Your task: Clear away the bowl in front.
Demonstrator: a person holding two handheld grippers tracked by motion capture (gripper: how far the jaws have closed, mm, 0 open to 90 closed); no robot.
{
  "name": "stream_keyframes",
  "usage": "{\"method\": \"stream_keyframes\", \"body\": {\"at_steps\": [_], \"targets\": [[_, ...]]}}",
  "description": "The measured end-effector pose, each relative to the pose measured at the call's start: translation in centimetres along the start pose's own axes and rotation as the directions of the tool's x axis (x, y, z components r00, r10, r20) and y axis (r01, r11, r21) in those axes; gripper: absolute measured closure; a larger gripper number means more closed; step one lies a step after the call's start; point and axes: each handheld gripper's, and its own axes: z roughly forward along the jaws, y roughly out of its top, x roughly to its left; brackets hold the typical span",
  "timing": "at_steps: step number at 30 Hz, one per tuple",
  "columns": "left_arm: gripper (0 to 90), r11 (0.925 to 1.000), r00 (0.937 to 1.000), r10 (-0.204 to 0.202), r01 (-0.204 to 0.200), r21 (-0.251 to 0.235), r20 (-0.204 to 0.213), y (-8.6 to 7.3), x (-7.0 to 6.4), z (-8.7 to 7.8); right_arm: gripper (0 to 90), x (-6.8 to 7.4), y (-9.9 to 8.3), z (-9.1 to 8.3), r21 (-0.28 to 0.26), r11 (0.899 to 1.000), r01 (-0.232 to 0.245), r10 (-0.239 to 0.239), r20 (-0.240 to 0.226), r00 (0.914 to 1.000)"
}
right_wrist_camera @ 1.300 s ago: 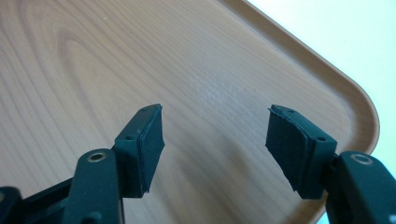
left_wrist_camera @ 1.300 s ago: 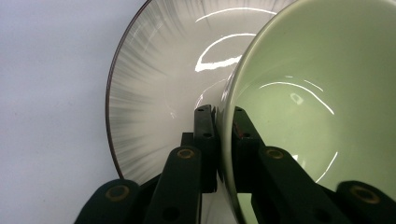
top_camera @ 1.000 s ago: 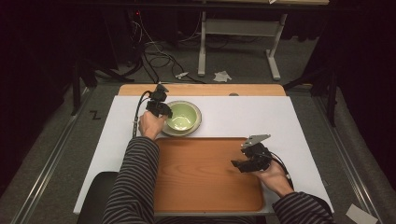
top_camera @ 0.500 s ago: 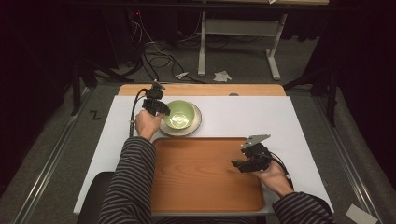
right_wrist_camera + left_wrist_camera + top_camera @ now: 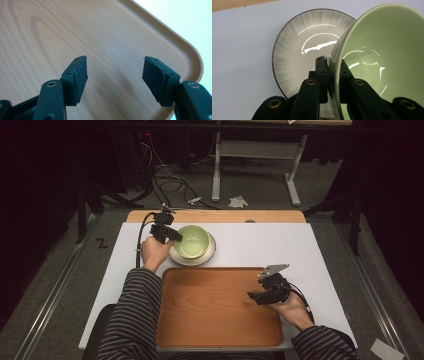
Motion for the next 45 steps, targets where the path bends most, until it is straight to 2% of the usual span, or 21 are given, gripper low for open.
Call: {"method": "stream_keyframes", "body": {"at_steps": [12, 20, 24, 35, 45], "targets": [[84.0, 0.9981, 0.9975, 0.061, -0.061, -0.007, 0.037, -0.4, -1.3, -1.7, 37.9, 0.0, 0.0, 0.0, 0.001, 1.000, -0.002, 0.002, -0.001, 1.0000], [84.1, 0.9947, 0.9915, 0.103, -0.103, -0.009, 0.079, -1.0, -2.3, -2.9, 37.9, 0.0, 0.0, 0.0, 0.001, 1.000, -0.002, 0.002, -0.002, 1.0000], [84.1, 0.9937, 0.9886, 0.112, -0.111, -0.013, 0.100, -1.4, -2.6, -3.4, 37.9, 0.0, 0.0, 0.0, 0.001, 1.000, 0.000, 0.000, 0.002, 1.0000], [84.1, 0.9902, 0.9832, 0.139, -0.138, -0.018, 0.118, -2.1, -3.4, -4.5, 37.9, 0.0, 0.0, -0.1, 0.001, 1.000, 0.000, 0.000, 0.005, 1.0000], [84.0, 0.9835, 0.9746, 0.181, -0.180, -0.021, 0.132, -2.9, -4.5, -5.4, 37.9, 0.0, 0.0, -0.1, 0.002, 1.000, 0.001, -0.001, 0.005, 1.0000]]}}
